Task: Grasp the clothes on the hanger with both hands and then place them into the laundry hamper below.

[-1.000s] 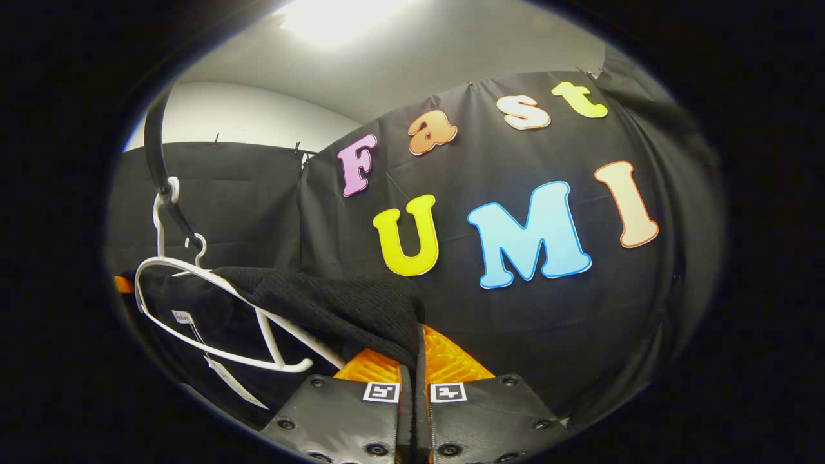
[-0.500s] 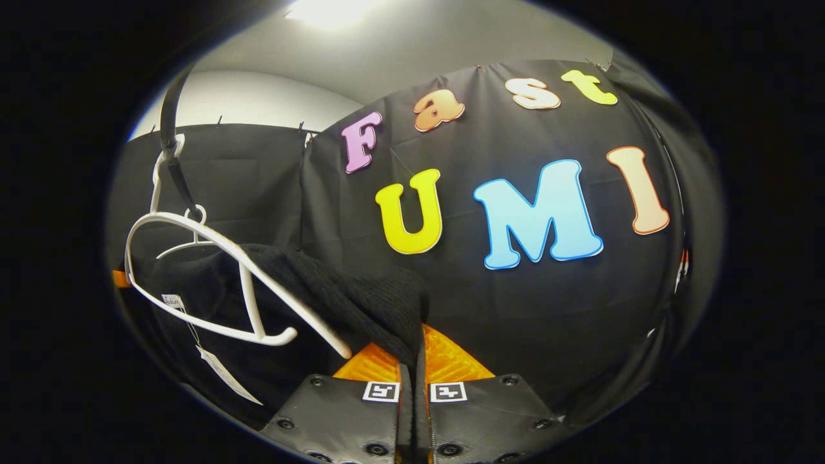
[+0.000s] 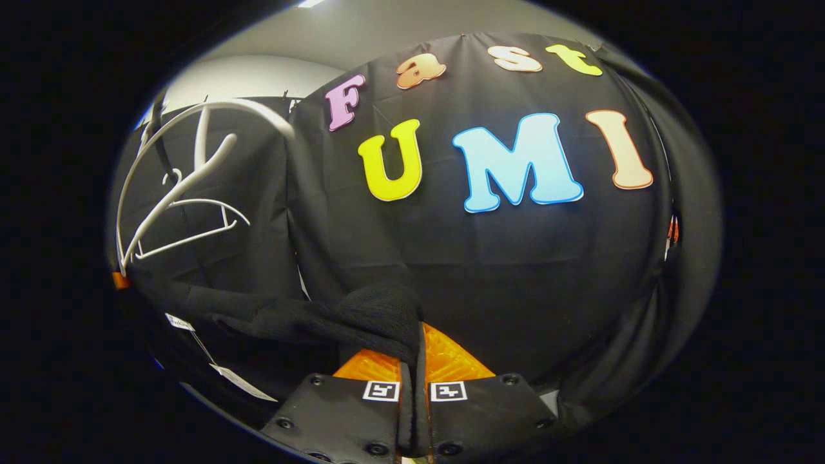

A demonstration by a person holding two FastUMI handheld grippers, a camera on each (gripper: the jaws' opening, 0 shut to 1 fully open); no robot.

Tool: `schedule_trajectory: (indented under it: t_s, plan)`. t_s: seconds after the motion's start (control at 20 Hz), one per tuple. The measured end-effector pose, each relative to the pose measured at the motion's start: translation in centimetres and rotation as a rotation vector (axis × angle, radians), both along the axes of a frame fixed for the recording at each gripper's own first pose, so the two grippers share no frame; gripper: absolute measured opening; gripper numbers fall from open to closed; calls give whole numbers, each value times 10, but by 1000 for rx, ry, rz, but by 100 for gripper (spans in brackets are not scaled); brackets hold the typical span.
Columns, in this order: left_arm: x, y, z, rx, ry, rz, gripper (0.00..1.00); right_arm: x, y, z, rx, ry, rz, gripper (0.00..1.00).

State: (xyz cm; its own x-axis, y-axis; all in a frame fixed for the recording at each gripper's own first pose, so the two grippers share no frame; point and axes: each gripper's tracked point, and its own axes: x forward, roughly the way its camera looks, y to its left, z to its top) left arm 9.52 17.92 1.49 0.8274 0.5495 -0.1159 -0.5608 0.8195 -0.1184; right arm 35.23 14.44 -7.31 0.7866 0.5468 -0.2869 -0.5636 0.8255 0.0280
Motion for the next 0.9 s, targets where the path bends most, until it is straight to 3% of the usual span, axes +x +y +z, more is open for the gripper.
schedule_trajectory:
  t_s: [0.25, 0.45, 0.9]
  plan:
    - [-45, -14, -49, -44, 64, 3, 1, -31, -18, -14, 16, 23, -23, 4]
    - [-55, -26, -82, -76, 124, -19, 2, -59, -38, -35, -28, 66, -57, 4]
    - [-79, -41, -131, -141, 207, -167, 2, -129, -66, -60, -64, 149, -182, 4]
